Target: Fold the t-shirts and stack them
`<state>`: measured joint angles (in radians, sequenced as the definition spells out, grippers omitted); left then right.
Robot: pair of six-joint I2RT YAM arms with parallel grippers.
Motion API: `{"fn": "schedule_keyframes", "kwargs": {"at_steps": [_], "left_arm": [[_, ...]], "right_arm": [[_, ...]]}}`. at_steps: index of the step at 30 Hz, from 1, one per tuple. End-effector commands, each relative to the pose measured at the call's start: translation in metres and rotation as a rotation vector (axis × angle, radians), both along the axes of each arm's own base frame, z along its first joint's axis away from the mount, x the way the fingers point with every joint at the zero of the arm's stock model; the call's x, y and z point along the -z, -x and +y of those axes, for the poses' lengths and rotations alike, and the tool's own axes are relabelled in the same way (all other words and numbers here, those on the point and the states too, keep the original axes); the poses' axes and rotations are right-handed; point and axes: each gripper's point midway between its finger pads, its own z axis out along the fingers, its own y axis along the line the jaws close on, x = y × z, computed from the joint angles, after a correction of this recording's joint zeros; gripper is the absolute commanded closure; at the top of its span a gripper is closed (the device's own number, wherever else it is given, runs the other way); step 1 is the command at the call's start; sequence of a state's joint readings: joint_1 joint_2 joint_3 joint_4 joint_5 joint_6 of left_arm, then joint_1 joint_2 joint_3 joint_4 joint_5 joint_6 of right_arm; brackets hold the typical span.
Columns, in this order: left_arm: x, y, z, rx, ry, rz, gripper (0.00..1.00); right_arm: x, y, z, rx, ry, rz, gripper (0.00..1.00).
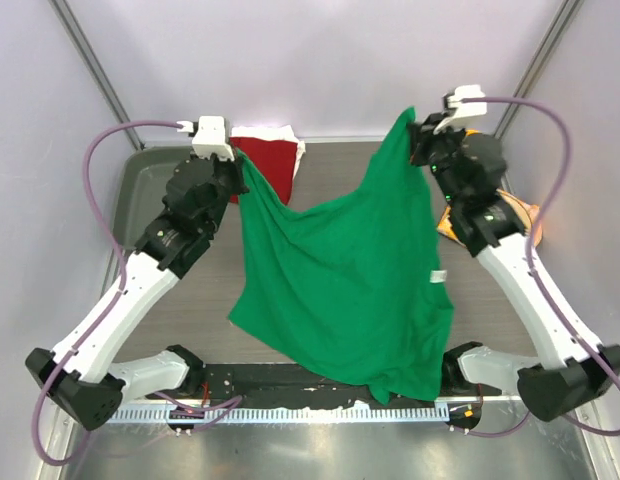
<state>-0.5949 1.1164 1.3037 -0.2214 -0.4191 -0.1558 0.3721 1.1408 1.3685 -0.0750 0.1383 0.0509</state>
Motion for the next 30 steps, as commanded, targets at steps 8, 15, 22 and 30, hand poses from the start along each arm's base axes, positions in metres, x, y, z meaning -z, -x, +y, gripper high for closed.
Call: {"fn": "schedule_keyframes", "kwargs": {"at_steps": [8,15,22,30], "left_arm": [[0.083,-0.104,0.050,-0.225,0.188,0.072,1.00],[0.102,-0.159,0.069,-0.321,0.174,0.113,1.00],[0.079,-0.192,0.088,-0.465,0.174,0.105,1.00],[0.103,-0.250,0.088,-0.459,0.113,0.194,0.97]], "right_arm": [[0.118,-0.119,-0.055,0.226,-0.098,0.119,0.99],[0.131,-0.176,-0.064,0.260,-0.097,0.139,0.99],[0.129,-0.209,-0.062,0.273,-0.092,0.117,0.99],[0.152,-0.242,-0.063,0.303,-0.078,0.161,0.99]]}}
